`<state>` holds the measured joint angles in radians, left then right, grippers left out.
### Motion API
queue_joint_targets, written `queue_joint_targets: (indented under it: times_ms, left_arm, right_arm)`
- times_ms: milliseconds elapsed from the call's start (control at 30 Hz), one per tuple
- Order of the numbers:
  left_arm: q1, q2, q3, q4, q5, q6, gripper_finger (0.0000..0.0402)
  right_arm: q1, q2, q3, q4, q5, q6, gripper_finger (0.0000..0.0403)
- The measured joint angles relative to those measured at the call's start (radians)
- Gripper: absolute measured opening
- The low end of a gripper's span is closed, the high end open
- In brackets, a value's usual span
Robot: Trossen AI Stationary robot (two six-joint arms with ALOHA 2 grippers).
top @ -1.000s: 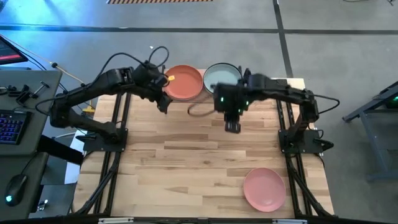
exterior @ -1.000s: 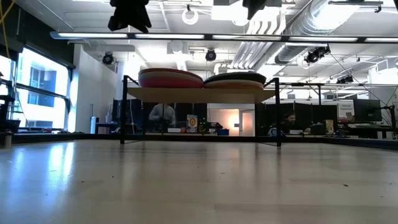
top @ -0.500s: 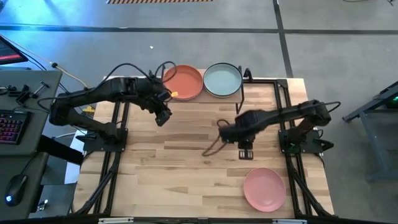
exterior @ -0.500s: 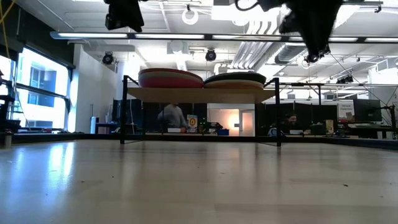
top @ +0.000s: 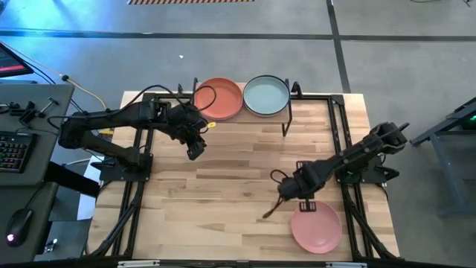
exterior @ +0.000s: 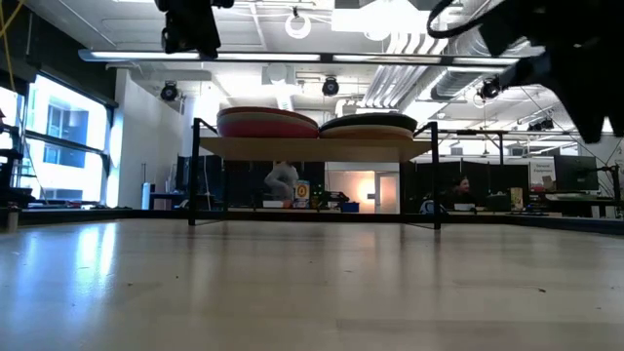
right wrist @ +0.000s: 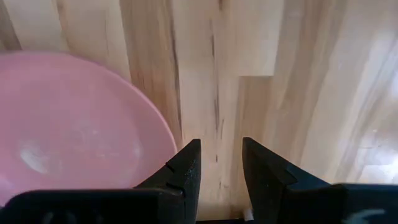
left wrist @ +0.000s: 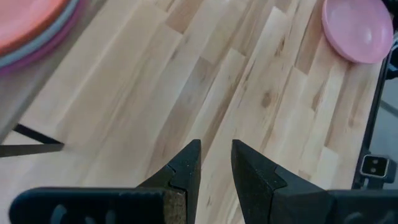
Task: Place and stack plates onto a shelf
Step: Stack the light pink plate on top of the orange plate on the shelf
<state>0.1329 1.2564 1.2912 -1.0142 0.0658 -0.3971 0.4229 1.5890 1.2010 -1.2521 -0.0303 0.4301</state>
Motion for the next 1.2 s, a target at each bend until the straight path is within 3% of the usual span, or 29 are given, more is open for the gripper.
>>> queue_joint_targets:
  times_ms: [567,1200]
  left_arm:
    - [-0.005,0.0,-0.004,0.094,-0.045,-0.125,0.0079]
    - [-0.005,0.0,-0.004,0.093,-0.056,-0.192,0.0078]
  right_arm:
    - [0.192,0.0,-0.203,0.23,-0.004,0.094,0.0097]
    - [0.228,0.0,-0.359,0.402,0.022,0.206,0.0095]
